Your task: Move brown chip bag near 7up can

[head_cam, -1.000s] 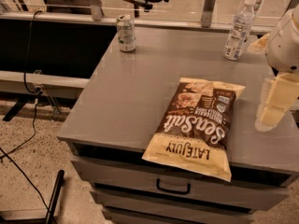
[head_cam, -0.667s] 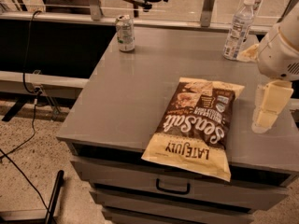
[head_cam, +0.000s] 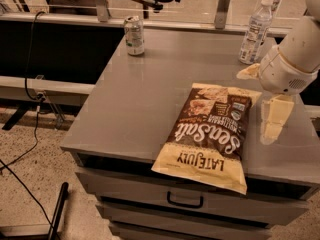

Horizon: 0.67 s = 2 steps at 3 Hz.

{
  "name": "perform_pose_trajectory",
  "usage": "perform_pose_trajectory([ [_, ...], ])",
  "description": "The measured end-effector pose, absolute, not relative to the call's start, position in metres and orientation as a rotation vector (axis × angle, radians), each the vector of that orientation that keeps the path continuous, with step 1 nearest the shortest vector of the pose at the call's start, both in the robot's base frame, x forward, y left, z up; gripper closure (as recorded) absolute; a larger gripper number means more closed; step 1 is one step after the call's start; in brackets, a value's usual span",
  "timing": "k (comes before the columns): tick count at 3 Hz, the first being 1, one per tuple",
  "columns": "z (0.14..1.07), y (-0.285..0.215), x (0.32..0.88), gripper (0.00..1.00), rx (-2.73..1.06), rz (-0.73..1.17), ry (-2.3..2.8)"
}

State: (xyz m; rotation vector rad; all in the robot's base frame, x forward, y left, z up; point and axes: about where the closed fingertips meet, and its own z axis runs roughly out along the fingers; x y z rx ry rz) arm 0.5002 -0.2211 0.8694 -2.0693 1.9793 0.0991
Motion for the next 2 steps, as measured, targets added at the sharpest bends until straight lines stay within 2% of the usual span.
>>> perform_pose_trajectory([
  [1, 0.859, -0.211, 0.508, 0.22, -2.067, 0.194, 1.924],
  [2, 0.862, -0.185, 0.498, 0.52, -2.094, 0.278, 1.844],
])
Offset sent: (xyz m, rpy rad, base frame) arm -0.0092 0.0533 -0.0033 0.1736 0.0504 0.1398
